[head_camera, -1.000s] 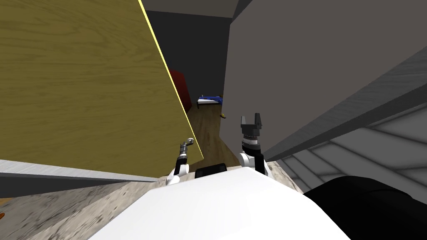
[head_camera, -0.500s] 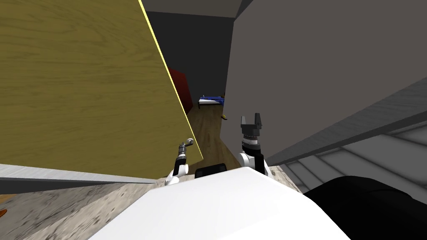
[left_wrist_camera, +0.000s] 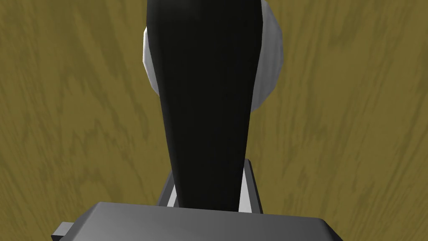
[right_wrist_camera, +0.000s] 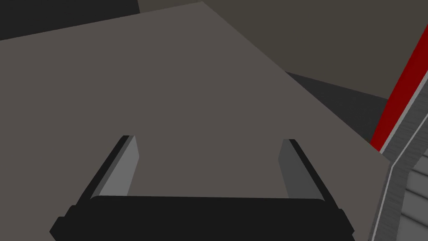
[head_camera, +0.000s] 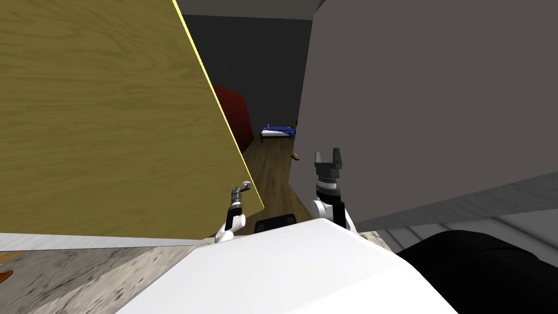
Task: Push the door open
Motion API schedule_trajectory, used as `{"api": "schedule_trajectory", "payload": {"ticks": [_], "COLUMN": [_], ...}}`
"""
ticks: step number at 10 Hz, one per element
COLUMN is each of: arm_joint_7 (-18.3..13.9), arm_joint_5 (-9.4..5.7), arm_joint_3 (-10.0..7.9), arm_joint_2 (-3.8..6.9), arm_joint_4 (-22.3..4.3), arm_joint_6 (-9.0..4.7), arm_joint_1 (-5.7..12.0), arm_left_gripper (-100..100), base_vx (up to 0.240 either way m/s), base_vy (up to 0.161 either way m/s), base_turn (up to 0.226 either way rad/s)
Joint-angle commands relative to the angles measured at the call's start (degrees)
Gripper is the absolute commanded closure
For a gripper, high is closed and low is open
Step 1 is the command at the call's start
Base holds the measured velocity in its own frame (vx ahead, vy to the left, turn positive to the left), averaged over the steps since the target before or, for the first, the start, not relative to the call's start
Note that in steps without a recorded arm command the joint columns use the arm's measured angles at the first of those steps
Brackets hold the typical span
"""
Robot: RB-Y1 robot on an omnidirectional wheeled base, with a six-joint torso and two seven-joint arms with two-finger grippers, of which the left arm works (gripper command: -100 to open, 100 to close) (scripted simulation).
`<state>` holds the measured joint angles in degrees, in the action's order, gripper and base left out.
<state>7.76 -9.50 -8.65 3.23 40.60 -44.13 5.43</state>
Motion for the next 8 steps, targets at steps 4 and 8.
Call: {"api": "schedule_trajectory", "payload": {"ticks": [4,8], "arm_joint_7": [1.2,1.5], "arm_joint_5": [-1.56,-2.26], "arm_joint_3": [-3.18,-4.63], "arm_joint_2": [-1.06,-1.65], "arm_joint_4": [-0.4,-0.3], "arm_joint_6": [-0.61,-0.36], "arm_joint_1": [0.84,0.26], "arm_left_gripper": [100,100], "base_vx": [0.196,0.15], "base_vy": [-0.074,-0.039], "base_turn": [0.089,0.064]}}
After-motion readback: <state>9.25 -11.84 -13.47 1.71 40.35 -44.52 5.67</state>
